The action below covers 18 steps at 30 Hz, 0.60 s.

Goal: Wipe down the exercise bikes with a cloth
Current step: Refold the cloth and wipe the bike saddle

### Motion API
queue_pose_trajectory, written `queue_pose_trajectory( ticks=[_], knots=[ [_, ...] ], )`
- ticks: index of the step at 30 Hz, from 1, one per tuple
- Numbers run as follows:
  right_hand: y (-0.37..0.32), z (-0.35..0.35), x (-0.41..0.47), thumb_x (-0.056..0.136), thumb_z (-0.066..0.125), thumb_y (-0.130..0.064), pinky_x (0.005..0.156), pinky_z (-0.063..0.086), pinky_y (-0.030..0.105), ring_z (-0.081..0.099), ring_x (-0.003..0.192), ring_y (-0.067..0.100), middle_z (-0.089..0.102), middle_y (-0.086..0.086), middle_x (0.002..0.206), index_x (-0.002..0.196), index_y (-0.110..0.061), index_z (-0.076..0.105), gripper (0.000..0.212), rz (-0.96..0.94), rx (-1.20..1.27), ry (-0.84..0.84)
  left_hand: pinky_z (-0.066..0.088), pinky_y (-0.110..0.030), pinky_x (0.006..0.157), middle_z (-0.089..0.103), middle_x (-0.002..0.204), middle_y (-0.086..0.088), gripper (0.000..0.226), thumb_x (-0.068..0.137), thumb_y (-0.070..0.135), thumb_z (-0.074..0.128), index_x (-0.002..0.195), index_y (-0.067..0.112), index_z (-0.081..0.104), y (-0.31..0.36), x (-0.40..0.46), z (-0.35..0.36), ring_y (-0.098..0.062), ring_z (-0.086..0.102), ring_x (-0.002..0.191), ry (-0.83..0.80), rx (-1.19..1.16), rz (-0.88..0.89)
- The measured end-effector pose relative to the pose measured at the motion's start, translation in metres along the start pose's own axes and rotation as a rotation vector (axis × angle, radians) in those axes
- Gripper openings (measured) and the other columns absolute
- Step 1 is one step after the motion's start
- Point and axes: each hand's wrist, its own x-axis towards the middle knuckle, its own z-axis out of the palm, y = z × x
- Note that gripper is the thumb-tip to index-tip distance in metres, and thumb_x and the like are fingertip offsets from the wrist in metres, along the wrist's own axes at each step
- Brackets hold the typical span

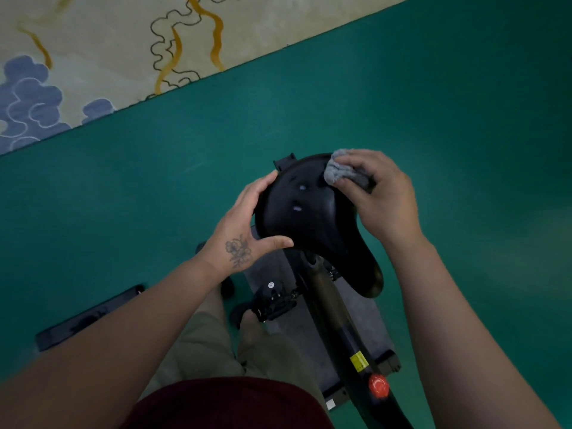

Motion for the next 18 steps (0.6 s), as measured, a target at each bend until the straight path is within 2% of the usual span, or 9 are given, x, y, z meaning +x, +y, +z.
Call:
queue_pose_trajectory(
  ticks=[4, 8, 13, 18],
  knots=[
    [-0.02, 0.023, 0.02, 0.089, 0.076, -0.03, 0.106, 0.046, 0.031, 0.065, 0.115, 0.014, 0.074, -0.008, 0.121, 0.115, -0.022, 0.078, 0.027, -0.01, -0.056, 0.013, 0.033, -0.05, 0.129, 0.038, 0.166, 0.004, 0.111, 0.079, 0.038, 0.095, 0.167, 0.021, 0.03, -0.001, 0.0, -0.001, -0.014, 0.036, 0.157, 0.003, 0.017, 0.012],
    [-0.033, 0.042, 0.024, 0.09, 0.072, -0.031, 0.104, 0.047, 0.043, 0.064, 0.114, 0.02, 0.074, -0.006, 0.118, 0.115, -0.021, 0.077, 0.026, -0.041, -0.095, -0.014, 0.033, -0.051, 0.129, 0.038, 0.167, 0.005, 0.111, 0.079, 0.04, 0.094, 0.167, 0.02, 0.029, 0.0, -0.001, -0.001, -0.015, 0.035, 0.158, -0.001, 0.01, 0.002],
    [-0.02, 0.032, 0.0, 0.091, 0.075, -0.026, 0.108, 0.046, 0.051, 0.064, 0.125, 0.012, 0.07, -0.014, 0.13, 0.119, -0.029, 0.075, 0.028, -0.114, -0.136, -0.016, 0.035, -0.051, 0.128, 0.038, 0.166, 0.006, 0.11, 0.08, 0.036, 0.095, 0.167, 0.022, 0.029, 0.003, 0.0, -0.001, -0.014, 0.036, 0.157, 0.001, 0.011, 0.005],
    [-0.011, 0.024, 0.008, 0.089, 0.075, -0.026, 0.108, 0.045, 0.051, 0.064, 0.122, 0.012, 0.072, -0.015, 0.126, 0.118, -0.03, 0.076, 0.029, -0.059, -0.123, 0.013, 0.034, -0.049, 0.128, 0.037, 0.166, 0.008, 0.11, 0.079, 0.038, 0.094, 0.167, 0.025, 0.029, 0.004, 0.0, 0.0, -0.011, 0.035, 0.157, 0.004, 0.008, -0.01]
  ],
)
